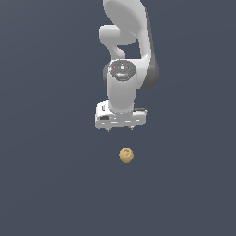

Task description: Pick up the object and move it to a goal position.

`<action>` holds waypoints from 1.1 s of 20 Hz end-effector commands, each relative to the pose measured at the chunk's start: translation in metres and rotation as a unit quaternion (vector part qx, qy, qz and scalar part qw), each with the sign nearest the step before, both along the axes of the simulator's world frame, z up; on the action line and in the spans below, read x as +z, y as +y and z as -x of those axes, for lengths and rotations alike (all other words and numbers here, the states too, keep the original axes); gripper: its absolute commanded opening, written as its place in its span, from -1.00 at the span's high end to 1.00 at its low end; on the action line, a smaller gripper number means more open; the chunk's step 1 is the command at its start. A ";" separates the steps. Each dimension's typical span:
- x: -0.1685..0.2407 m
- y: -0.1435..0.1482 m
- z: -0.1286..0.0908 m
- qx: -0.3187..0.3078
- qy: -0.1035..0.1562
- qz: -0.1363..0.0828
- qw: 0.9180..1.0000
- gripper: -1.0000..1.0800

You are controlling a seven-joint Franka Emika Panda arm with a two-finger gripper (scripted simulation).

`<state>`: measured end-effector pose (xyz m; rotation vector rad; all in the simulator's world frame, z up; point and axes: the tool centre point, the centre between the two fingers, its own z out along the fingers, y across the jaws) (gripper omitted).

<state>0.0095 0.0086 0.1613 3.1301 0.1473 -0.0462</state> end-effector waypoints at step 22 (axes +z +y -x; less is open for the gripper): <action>-0.066 0.031 -0.067 0.274 -0.011 -0.007 0.962 -0.92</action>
